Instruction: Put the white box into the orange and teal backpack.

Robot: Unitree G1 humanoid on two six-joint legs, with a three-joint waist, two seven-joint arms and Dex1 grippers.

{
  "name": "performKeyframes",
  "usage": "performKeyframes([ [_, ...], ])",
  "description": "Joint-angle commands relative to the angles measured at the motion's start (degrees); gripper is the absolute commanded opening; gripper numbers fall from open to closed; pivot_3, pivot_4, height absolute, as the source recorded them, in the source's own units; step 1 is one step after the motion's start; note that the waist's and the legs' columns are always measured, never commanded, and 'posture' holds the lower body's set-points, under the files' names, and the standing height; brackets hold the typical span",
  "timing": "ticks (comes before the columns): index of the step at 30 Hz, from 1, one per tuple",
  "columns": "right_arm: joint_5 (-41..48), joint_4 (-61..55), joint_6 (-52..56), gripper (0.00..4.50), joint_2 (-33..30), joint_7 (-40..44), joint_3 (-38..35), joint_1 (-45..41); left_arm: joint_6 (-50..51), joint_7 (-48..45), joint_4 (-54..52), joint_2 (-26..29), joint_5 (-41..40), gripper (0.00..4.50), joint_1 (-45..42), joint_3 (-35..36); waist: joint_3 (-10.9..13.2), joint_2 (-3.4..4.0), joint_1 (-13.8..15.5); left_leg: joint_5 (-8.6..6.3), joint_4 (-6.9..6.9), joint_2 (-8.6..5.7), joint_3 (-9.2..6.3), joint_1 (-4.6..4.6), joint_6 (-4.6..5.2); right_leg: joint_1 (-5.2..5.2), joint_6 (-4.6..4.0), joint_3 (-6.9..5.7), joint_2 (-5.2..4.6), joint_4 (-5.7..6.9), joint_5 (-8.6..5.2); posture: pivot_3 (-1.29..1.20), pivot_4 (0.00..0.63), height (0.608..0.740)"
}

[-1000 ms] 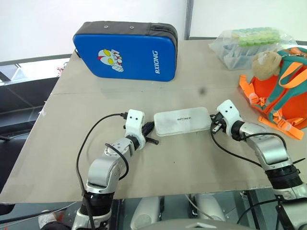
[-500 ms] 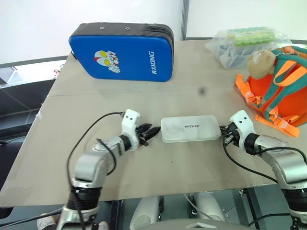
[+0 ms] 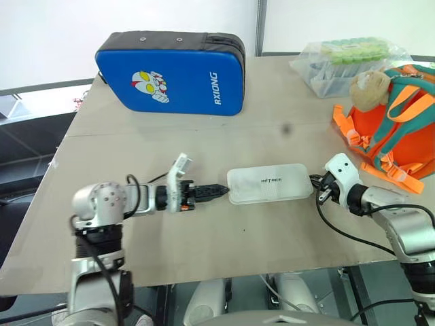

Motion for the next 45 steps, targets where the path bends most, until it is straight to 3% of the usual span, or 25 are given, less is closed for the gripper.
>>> performKeyframes([
  [1, 0.70, -1.56, -0.47, 0.00, 0.54, 1.95, 1.73, -1.58, -0.79, 1.25, 0.94, -1.61, 1.16, 3.54, 0.02, -1.33, -0.01, 0.02, 0.05, 0.02, -0.03, 0.00, 0.00, 0.04, -0.03, 0.00, 0.00, 0.02, -0.01, 0.01, 0.00, 0.00, 0.150, 0.740],
  [6, 0.59, -0.84, -1.01, 0.00, 3.44, 2.90, 5.56, -2.26, -2.64, 2.88, 3.31, -7.10, 0.88, 3.54, -0.43, 0.67, -0.04, 0.02, 0.50, 0.09, -0.04, -0.03, -0.07, 0.07, -0.14, 0.06, -0.02, 0.00, -0.02, 0.02, 0.01, 0.00, 0.150, 0.740],
  [9, 1.15, -0.79, -0.83, 0.00, 3.88, 2.24, 3.11, -1.16, -1.98, 4.93, 4.79, -9.76, 0.35, 2.70, -0.65, 5.29, -0.05, 0.00, 0.67, 0.09, 0.00, -0.10, -0.07, 0.06, -0.14, 0.09, -0.01, 0.00, -0.06, 0.02, 0.01, 0.00, 0.150, 0.740],
  [10, 1.29, -1.00, -0.85, 0.00, 3.70, 2.13, 2.26, -0.61, -1.47, 5.33, 5.11, -10.27, 0.00, 2.06, -0.65, 6.50, -0.05, -0.01, 0.69, 0.08, 0.01, -0.13, -0.08, 0.05, -0.13, 0.09, -0.01, -0.01, -0.08, 0.02, 0.01, 0.00, 0.150, 0.740],
  [11, 1.29, -1.33, -1.12, 0.00, 3.45, 1.89, 1.31, 0.25, -0.94, 5.69, 5.24, -10.73, -0.24, 1.76, -0.59, 7.41, -0.06, -0.02, 0.73, 0.08, 0.01, -0.15, -0.08, 0.04, -0.13, 0.09, -0.01, -0.01, -0.08, 0.02, 0.01, 0.00, 0.150, 0.740],
  [13, 1.11, -1.97, -1.79, 0.00, 3.33, 0.75, -0.66, 1.82, -0.36, 6.21, 4.99, -11.26, -0.60, 1.31, -0.30, 8.30, -0.08, -0.06, 1.05, 0.08, 0.01, -0.14, -0.12, 0.02, -0.14, 0.09, -0.01, -0.01, -0.10, 0.02, 0.01, 0.00, 0.150, 0.740],
  [16, 3.09, -4.13, -1.71, 0.00, 3.26, -1.18, -6.71, 4.57, 0.04, 7.06, 4.31, -12.27, -1.42, 1.15, -0.05, 9.96, -0.08, -0.06, 1.35, 0.08, 0.00, -0.15, -0.14, 0.00, -0.14, 0.07, -0.01, 0.01, -0.12, 0.02, 0.01, 0.00, 0.150, 0.740],
  [19, 8.44, -10.15, 3.21, 0.75, 3.73, -4.21, -17.29, 7.25, 0.19, 7.46, 3.10, -12.73, -2.50, 1.15, -0.23, 11.53, -0.07, -0.05, 1.61, 0.08, 0.00, -0.15, -0.15, -0.07, -0.14, 0.03, -0.01, 0.02, -0.13, 0.01, 0.01, 0.00, 0.150, 0.740],
  [23, 19.08, -22.33, 14.86, 2.57, 4.19, -8.87, -32.67, 9.99, -0.88, 8.23, 1.20, -13.20, -3.98, 1.15, -0.73, 13.64, -0.06, -0.03, 1.49, 0.08, -0.02, -0.13, -0.19, -0.09, -0.14, 0.01, -0.01, 0.03, -0.30, 0.01, 0.01, 0.00, 0.150, 0.740],
  [27, 31.50, -30.36, 27.03, 4.46, 0.69, -9.39, -46.65, 14.25, -1.91, 10.27, 0.79, -15.29, -5.26, 1.15, -2.09, 16.12, -0.06, -0.04, 1.65, 0.08, -0.04, -0.08, -0.34, -0.16, -0.14, 0.01, -0.02, -0.09, -0.27, -0.01, 0.00, 0.00, 0.150, 0.740],
  [30, 32.07, -28.35, 34.40, 4.50, -1.08, -17.19, -52.13, 9.98, -0.90, 11.00, 0.08, -16.89, -6.68, 1.15, -3.21, 16.79, -0.05, -0.05, 1.52, 0.06, 0.00, -0.12, -0.31, -0.24, -0.10, 0.01, -0.01, -0.08, -0.29, -0.07, 0.01, 0.00, 0.150, 0.740],
  [34, 27.20, -21.83, 35.71, 4.50, 0.50, -27.32, -49.51, 0.09, -0.26, 11.37, -0.56, -17.88, -7.69, 1.15, -4.09, 16.19, -0.05, -0.05, 1.51, -0.05, 0.06, -0.27, -0.22, -0.22, 0.14, 0.01, -0.01, -0.07, -0.33, -0.06, 0.00, 0.00, 0.150, 0.740],
  [41, 14.96, -1.00, 17.03, 4.50, 2.78, -30.56, -35.56, -12.85, -2.03, 12.51, -2.19, -17.82, -8.26, 1.15, -4.12, 15.54, -0.06, -0.04, 0.98, 0.10, -0.01, -0.25, -0.14, -0.21, -0.11, -0.06, -0.01, 0.07, -0.10, -0.02, 0.00, 0.00, 0.150, 0.740],
  [43, 12.73, 6.01, 10.05, 3.70, 2.48, -28.24, -32.52, -16.79, -3.00, 13.19, -3.77, -17.85, -8.67, 1.15, -3.77, 16.42, -0.05, -0.02, 0.78, 0.10, 0.00, -0.26, -0.08, -0.33, -0.11, -0.19, -0.01, 0.07, -0.10, -0.04, 0.01, 0.00, 0.150, 0.740],
  [45, 11.52, 9.59, 6.45, 2.58, 1.85, -26.27, -30.64, -18.63, -3.71, 13.97, -5.13, -18.16, -9.01, 1.15, -3.14, 16.99, -0.05, -0.02, 0.68, 0.11, 0.01, -0.26, -0.05, -0.58, -0.11, -0.47, 0.00, 0.08, -0.12, -0.03, 0.02, 0.00, 0.150, 0.740],
])
